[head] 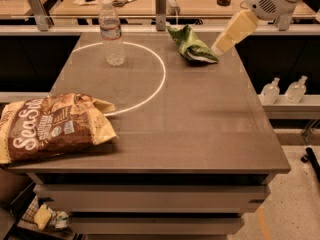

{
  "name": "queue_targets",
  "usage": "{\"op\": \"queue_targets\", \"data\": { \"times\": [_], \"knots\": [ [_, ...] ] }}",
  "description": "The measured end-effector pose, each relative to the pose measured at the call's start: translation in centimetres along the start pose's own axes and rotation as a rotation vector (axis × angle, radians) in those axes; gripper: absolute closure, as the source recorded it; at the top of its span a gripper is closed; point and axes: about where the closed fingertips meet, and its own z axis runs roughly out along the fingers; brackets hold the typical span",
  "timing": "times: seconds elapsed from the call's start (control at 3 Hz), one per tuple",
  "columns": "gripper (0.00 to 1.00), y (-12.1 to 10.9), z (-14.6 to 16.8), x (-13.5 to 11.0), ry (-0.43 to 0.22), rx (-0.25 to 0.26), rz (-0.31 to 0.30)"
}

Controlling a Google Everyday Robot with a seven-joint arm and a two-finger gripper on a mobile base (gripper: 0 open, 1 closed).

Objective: Move green jalapeno chip bag near brown chip bag

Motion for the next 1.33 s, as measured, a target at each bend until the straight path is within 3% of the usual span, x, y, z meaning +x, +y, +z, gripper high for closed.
{"op": "queue_targets", "data": {
  "times": [0.33,0.67,1.33],
  "knots": [
    [0.0,-1.2,5.3,-0.5,-0.022,-0.013,0.045],
    [0.0,-1.2,5.3,-0.5,-0.022,-0.013,0.045],
    [0.0,0.1,10.4,-1.8,-0.072,-0.076,0.104]
  ]
}}
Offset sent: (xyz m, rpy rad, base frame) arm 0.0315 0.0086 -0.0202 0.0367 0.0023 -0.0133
